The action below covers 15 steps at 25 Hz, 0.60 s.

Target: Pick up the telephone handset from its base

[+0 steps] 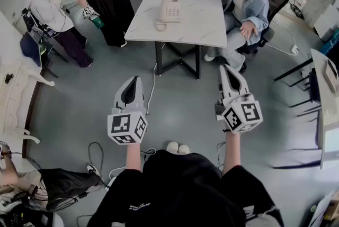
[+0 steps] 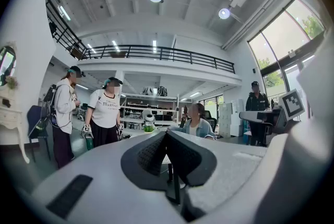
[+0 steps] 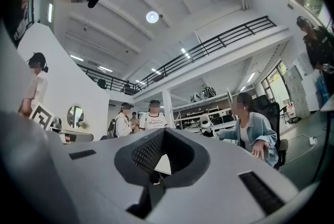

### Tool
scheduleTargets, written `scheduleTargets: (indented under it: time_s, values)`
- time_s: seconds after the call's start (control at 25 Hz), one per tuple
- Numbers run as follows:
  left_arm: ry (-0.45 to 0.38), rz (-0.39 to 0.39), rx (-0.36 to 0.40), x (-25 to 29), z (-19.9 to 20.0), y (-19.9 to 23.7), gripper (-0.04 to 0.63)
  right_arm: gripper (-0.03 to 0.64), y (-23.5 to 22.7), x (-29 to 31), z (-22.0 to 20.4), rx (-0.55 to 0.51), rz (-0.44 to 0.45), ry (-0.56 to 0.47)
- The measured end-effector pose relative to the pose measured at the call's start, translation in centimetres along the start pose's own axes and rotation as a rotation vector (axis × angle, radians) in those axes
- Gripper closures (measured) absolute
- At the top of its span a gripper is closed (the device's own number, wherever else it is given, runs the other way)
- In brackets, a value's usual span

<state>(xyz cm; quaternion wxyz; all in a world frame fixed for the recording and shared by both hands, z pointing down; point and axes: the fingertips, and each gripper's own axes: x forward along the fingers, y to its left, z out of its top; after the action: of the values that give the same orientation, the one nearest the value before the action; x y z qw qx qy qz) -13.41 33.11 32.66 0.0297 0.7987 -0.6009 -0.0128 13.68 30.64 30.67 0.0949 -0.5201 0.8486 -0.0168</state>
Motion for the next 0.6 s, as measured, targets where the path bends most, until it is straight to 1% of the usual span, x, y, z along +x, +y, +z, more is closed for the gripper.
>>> scheduleTargets:
  time_s: [0.28, 0.6]
  values:
    - [0.013, 0.05, -0.008, -0.4, -0.5, 0.3, 0.595, 0.627, -2.2, -0.9, -0.1, 0.01, -0.029, 0.003]
    - [0.031, 0.074, -0.022, -0.1, -2.0, 0.1, 0.595, 0.626, -3.3, -0.6, -1.3, 0.032, -0.037, 0.005]
